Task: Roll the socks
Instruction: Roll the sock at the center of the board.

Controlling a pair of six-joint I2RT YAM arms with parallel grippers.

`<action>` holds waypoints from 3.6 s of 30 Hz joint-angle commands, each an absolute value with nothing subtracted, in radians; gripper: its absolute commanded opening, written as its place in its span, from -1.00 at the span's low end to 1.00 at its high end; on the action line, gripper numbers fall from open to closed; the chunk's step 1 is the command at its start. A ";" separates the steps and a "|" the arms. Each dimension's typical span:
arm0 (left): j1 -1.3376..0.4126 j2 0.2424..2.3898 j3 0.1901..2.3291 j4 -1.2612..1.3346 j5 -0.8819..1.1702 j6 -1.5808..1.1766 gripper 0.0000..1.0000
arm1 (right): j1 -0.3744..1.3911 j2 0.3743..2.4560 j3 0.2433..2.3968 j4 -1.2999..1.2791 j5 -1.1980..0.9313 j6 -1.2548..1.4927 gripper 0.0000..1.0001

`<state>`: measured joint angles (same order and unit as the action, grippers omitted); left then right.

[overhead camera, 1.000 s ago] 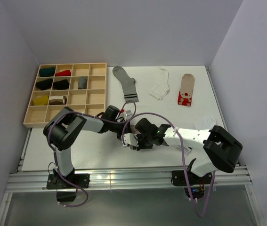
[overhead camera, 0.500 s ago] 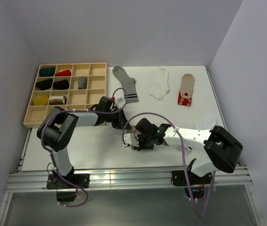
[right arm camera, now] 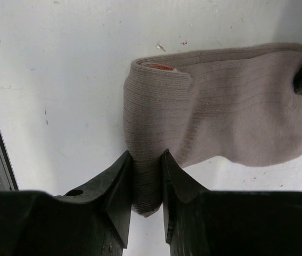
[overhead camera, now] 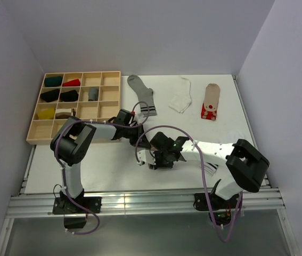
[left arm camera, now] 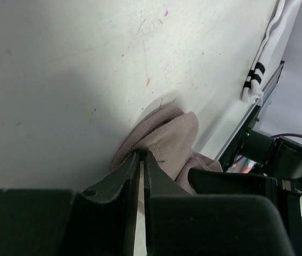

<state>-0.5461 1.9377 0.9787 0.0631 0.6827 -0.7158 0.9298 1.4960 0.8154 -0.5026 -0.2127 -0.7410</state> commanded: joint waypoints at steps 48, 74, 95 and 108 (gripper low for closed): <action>-0.362 1.438 1.060 0.015 0.295 -0.707 -0.19 | 0.698 1.897 1.195 -0.937 -0.549 -0.810 -0.59; -0.866 1.248 0.610 0.261 0.222 -0.375 -0.05 | 0.618 2.264 1.575 -1.253 -0.632 -0.819 -0.55; -0.925 1.594 0.787 0.192 0.232 -0.227 -0.04 | 0.611 2.292 1.595 -1.270 -0.641 -0.810 -0.53; -0.931 1.658 0.765 0.233 0.238 -0.247 -0.07 | 0.609 2.293 1.611 -1.301 -0.679 -0.824 -0.52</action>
<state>-0.9264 1.6218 0.7490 0.1886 0.2337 -0.2562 0.5877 2.2677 1.5875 -1.3407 -0.7231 -0.7704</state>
